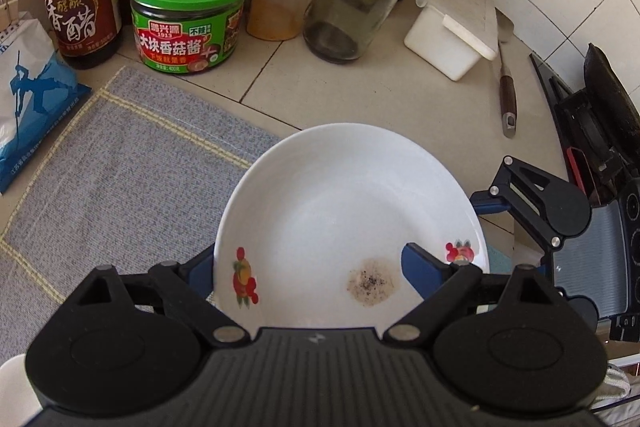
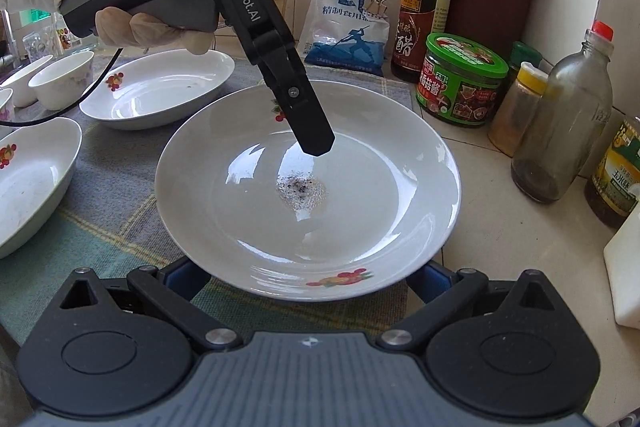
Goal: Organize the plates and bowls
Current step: 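Carry the stained plate with the left tool toward the wall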
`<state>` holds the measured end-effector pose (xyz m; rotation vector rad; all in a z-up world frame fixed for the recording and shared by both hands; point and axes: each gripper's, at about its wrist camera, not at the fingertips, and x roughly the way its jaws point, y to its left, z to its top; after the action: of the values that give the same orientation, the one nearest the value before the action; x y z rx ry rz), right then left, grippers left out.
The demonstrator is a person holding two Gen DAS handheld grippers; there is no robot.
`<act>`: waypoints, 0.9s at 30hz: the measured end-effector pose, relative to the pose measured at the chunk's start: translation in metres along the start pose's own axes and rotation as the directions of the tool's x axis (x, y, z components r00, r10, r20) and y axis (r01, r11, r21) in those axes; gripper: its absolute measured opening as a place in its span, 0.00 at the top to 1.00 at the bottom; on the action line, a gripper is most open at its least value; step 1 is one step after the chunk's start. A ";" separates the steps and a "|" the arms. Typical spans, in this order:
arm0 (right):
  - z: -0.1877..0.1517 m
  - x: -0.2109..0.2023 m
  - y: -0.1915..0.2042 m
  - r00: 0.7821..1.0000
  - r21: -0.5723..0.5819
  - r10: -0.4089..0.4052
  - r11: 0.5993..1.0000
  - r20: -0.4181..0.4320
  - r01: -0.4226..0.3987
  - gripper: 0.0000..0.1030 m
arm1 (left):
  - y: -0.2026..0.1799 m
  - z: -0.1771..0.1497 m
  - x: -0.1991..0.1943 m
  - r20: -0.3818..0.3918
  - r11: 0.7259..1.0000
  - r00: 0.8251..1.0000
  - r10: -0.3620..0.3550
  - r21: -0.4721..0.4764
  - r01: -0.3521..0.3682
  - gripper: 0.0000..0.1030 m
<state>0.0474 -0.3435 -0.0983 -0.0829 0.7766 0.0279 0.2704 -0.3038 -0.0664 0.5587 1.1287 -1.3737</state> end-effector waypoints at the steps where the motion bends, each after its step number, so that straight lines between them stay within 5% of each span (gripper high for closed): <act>1: 0.001 0.002 -0.002 1.000 0.000 -0.002 1.000 0.001 0.002 0.00 | 0.002 0.001 0.001 0.001 1.000 1.000 0.001 -0.001 -0.001 0.11; 20: 0.002 0.006 -0.002 1.000 0.016 -0.019 1.000 -0.007 0.019 0.00 | 0.008 0.003 0.015 0.012 0.999 0.999 0.041 0.010 -0.041 0.11; 27: -0.002 -0.007 -0.003 1.000 0.068 -0.014 0.998 -0.013 0.015 0.00 | -0.006 -0.005 0.003 0.076 0.989 0.988 0.136 0.044 -0.140 0.10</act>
<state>0.0411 -0.3464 -0.0943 -0.0245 0.7884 -0.0129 0.2630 -0.3022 -0.0691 0.6065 0.9818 -1.2942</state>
